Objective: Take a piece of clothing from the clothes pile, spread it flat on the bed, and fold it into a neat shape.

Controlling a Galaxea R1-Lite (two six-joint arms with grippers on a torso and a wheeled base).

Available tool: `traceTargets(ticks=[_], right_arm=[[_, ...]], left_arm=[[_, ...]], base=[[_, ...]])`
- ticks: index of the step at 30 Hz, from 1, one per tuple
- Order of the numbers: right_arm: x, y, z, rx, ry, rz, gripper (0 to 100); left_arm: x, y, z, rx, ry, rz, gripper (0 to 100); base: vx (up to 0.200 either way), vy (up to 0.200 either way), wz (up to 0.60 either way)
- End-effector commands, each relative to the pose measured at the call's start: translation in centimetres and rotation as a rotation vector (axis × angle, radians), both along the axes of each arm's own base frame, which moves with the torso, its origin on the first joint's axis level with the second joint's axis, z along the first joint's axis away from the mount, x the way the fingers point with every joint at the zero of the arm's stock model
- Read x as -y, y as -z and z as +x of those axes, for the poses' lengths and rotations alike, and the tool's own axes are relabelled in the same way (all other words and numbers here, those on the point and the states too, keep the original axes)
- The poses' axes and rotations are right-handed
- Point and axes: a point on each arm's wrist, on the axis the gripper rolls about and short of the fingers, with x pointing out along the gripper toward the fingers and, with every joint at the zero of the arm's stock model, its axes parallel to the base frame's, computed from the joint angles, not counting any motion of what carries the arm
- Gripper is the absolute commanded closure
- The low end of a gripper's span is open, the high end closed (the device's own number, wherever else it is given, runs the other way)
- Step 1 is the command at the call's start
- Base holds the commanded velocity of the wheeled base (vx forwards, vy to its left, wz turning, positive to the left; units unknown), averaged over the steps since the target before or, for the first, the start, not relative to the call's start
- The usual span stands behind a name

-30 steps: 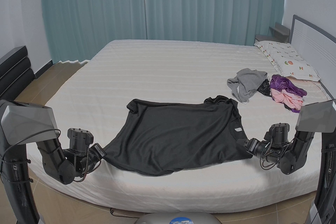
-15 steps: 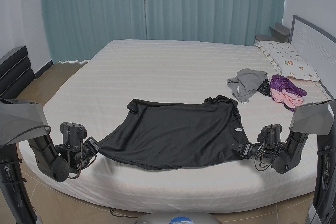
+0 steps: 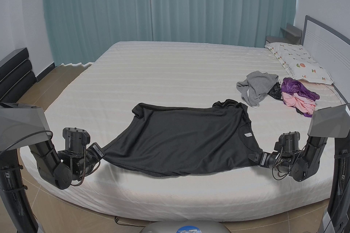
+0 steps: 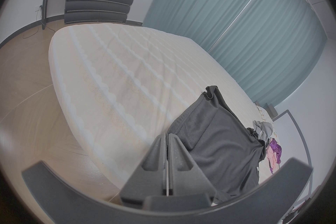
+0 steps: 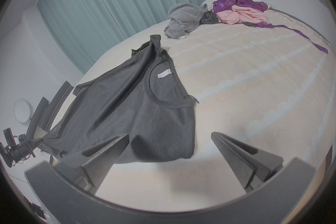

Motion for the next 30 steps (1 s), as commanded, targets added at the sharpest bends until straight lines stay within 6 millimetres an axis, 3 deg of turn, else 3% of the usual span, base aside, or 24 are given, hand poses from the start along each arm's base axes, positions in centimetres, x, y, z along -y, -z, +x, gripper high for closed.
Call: traceTargets(ticks=[1,2,9,16,20,30], right_arm=[[-0.5,0.5,-0.3,-0.021,-0.023,0.005,0],[-0.6,0.8,-0.3,-0.030,-0.030,0.009,100],[-0.9,0.4,0.6,0.011,-0.061,0.038,100],[-0.2,-3.0,2.7,0.150,-0.061,0.111,100],[0.2,-5.0,5.0,0.248,-0.025,0.151,100],[-1.2,-4.7,10.0,0.356,-0.024,0.162,100]], left_arm=[[0.0,0.0,0.0,-0.001,-0.002,0.000,100],[0.0,0.0,0.0,0.001,-0.002,0.000,100],[0.0,0.0,0.1,0.009,-0.003,-0.001,100],[-0.2,-0.3,0.5,0.029,-0.018,-0.004,100],[-0.6,-0.5,0.7,0.042,-0.034,-0.005,100],[-0.7,-0.9,1.3,0.096,-0.064,-0.041,100]], base=[[0.000,0.000,0.00],[0.000,0.000,0.00],[0.000,0.000,0.00],[0.000,0.000,0.00],[0.000,0.000,0.00],[0.000,0.000,0.00]])
